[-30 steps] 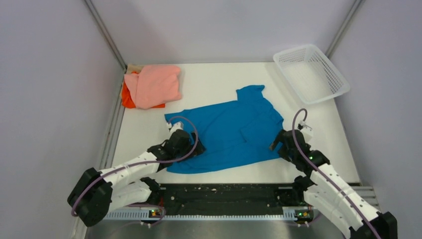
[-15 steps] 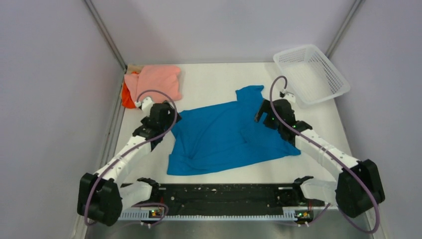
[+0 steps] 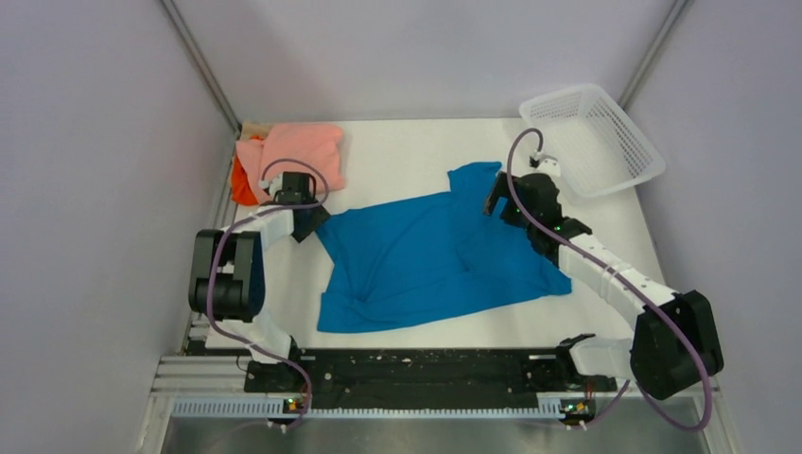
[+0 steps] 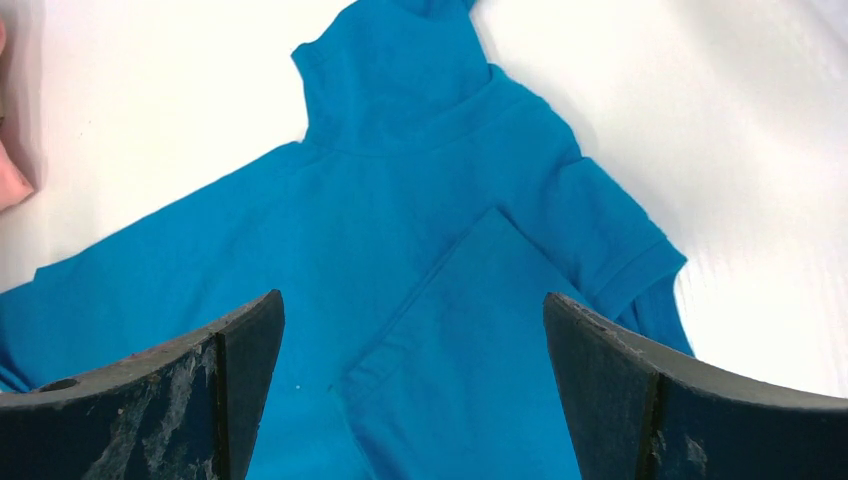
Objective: Fold and stack the t-shirts
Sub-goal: Grab the side of the flattened tshirt furthest away from the robot with both arms
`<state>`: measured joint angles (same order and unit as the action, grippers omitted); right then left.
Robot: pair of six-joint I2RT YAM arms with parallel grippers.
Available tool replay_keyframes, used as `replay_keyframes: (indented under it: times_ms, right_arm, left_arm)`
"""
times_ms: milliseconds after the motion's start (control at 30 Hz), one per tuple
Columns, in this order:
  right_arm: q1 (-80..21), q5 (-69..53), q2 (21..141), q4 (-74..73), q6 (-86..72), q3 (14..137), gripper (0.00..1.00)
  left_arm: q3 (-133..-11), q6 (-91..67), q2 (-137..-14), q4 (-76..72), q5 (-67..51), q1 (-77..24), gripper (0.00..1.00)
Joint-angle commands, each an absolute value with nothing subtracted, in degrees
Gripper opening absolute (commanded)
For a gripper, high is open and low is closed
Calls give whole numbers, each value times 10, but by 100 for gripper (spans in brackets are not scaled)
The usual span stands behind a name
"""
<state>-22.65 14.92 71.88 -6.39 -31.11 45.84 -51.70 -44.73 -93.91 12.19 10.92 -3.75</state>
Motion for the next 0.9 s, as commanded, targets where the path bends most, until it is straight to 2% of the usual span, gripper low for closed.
replay_keyframes:
  times_ms: [0, 200, 300, 400, 467, 500, 533, 867]
  right_arm:
    - [-213, 158, 685, -39, -286, 460, 99]
    - [-207, 170, 665, -41, -282, 452, 99]
    - [-206, 173, 657, -41, -278, 451, 99]
    - [-205, 173, 655, -42, -280, 450, 99]
    - [-205, 171, 655, -39, -280, 449, 99]
    - [-205, 170, 656, -39, -280, 449, 99]
    - [-205, 171, 659, -39, -280, 448, 99]
    - [-204, 188, 702, -43, -255, 486, 99]
  left_arm:
    - [-591, -418, -985, 146, 100, -34, 61]
    - [-650, -384, -1049, 194, 55, -36, 48]
    - [-664, -377, -1076, 218, 33, -36, 32]
    - [-650, -373, -1073, 206, -18, -38, 25]
    - [-637, -368, -1064, 195, -26, -40, 16]
    - [-636, -365, -1060, 194, -25, -40, 5]
    - [-635, -363, -1055, 194, -24, -40, 0]
    - [-627, -352, -939, 148, 41, -40, 0]
